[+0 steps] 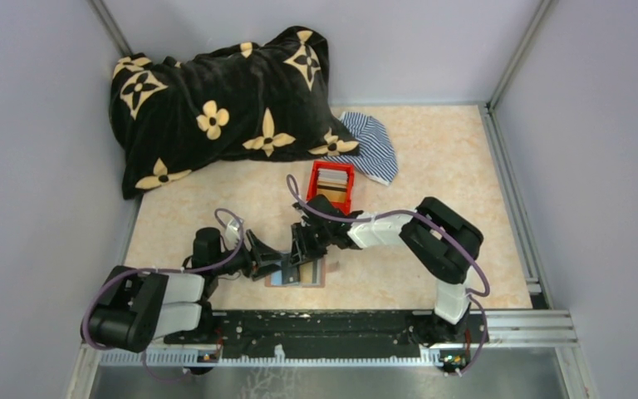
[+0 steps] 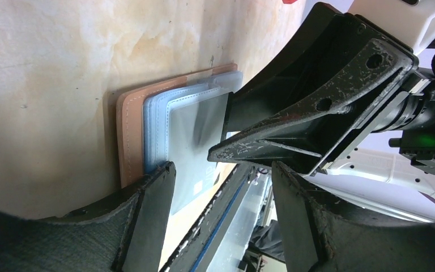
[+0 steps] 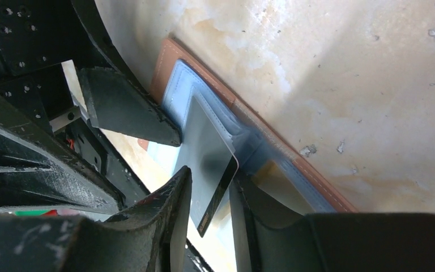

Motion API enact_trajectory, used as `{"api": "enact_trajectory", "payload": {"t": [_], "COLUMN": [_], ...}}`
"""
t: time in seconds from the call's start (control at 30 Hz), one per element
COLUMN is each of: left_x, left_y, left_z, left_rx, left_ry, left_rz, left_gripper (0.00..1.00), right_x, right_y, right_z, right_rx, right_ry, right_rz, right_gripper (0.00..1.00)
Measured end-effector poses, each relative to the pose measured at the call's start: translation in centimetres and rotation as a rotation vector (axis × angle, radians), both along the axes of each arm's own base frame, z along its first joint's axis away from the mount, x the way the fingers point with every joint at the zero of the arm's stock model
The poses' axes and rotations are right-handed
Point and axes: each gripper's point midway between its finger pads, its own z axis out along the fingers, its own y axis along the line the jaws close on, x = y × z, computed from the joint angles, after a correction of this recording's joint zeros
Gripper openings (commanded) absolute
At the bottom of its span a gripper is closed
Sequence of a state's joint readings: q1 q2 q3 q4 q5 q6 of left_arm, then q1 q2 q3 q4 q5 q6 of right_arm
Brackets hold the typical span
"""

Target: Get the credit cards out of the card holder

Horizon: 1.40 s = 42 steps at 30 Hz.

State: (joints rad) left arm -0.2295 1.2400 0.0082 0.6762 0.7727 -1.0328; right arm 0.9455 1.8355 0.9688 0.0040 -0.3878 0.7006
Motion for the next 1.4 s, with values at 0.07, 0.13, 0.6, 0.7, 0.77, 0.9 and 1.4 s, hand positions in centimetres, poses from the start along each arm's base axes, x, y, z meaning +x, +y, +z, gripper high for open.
{"api": "enact_trajectory", "payload": {"t": [0.07, 0.13, 0.6, 0.7, 0.77, 0.9, 1.4], "left_x": [0.0, 0.0, 0.0, 0.0, 0.0, 0.1, 0.2], "left_y": [0.0, 0.0, -0.1, -0.2, -0.2, -0.2, -0.4], "left_z": [0.0, -0.1, -0.2, -0.2, -0.2, -0.2, -0.2], "left_rx": [-0.002, -0.002, -0.005, -0.007, -0.008, -0.014, -0.026], "left_ry": [0.003, 0.004, 0.011, 0.011, 0.011, 0.015, 0.022], "left_rz": [-0.002, -0.003, -0.008, -0.011, -0.012, -0.015, -0.015], "left_gripper": [0.71, 0.71, 0.71, 0.71, 0.71, 0.71, 0.7], "right_x": [0.1, 0.1, -0.2, -0.2, -0.2, -0.3, -0.6], "right_y": [0.0, -0.1, -0.8, -0.8, -0.9, -0.8, -1.9], "right_z": [-0.1, -0.1, 0.1, 0.1, 0.1, 0.5, 0.3], "right_rx": [0.008, 0.013, -0.001, 0.0, -0.001, 0.01, -0.023], "right_ry": [-0.001, -0.001, -0.011, -0.012, -0.011, -0.012, -0.011], "right_rz": [-0.004, -0.008, -0.011, -0.012, -0.012, -0.007, -0.022], "right_gripper": [0.28, 0.27, 0.11, 0.19, 0.32, 0.43, 0.2]}}
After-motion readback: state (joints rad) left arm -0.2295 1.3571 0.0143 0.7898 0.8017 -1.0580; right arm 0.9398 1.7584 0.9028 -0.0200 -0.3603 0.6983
